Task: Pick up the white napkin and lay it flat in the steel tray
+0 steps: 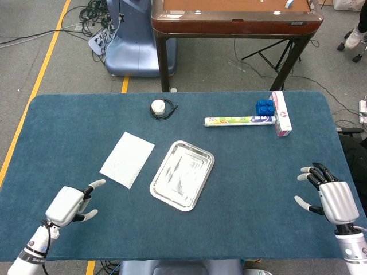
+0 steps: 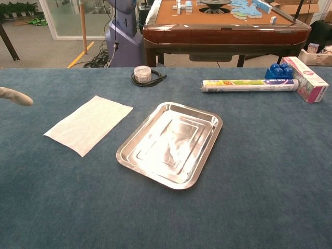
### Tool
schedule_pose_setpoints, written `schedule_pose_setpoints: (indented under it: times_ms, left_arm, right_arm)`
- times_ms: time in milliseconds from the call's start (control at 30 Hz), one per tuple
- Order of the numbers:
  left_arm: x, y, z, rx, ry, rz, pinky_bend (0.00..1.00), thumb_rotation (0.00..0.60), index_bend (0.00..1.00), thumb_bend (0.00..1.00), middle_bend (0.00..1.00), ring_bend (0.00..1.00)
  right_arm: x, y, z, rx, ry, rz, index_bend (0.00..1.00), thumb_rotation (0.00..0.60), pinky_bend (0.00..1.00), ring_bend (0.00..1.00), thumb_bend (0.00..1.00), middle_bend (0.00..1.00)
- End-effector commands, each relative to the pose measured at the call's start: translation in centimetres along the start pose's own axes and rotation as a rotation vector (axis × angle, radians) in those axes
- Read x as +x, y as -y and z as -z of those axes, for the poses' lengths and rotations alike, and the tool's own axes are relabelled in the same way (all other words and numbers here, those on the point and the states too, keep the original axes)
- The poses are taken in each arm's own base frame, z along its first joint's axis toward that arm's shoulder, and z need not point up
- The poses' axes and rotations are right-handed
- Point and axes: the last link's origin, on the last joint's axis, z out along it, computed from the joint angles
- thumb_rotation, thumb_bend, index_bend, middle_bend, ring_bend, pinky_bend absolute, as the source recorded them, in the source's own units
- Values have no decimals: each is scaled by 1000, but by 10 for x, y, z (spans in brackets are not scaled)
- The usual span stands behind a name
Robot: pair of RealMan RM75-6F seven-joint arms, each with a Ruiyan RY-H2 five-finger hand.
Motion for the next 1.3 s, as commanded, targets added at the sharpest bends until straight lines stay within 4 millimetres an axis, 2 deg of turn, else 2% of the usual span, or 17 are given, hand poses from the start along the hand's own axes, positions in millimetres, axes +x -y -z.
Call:
schedule_pose_setpoints:
  times_ms: [33,233,533,733,1300]
  left_arm:
    - [-4,-5,-11,-39,7,-7,1000,600,260,142,999,935]
    - [-11,-10,-28,-66,11,-8,1000,600,312,139,1000,979]
    - [-24,-17,-52,-94,29,-64,1000,600,330,135,1000,982]
    - [-34,-17,-65,-96,48,-119,1000,600,329,87,1000,982]
    - [-61,-11,-95,-67,89,-181,1000,600,351,86,1000,983]
  right_arm:
    - [0,0,0,-1,-1,0,418,600,498,179,170,324]
    - [0,-1,0,-2,3,-4,418,600,549,183,170,326]
    - [2,-1,0,1,-4,-17,418,600,553,184,170,326]
    - [4,-2,0,-2,-8,-25,419,600,552,184,169,327]
    - [6,-4,0,-6,-11,-37,419,600,552,185,170,329]
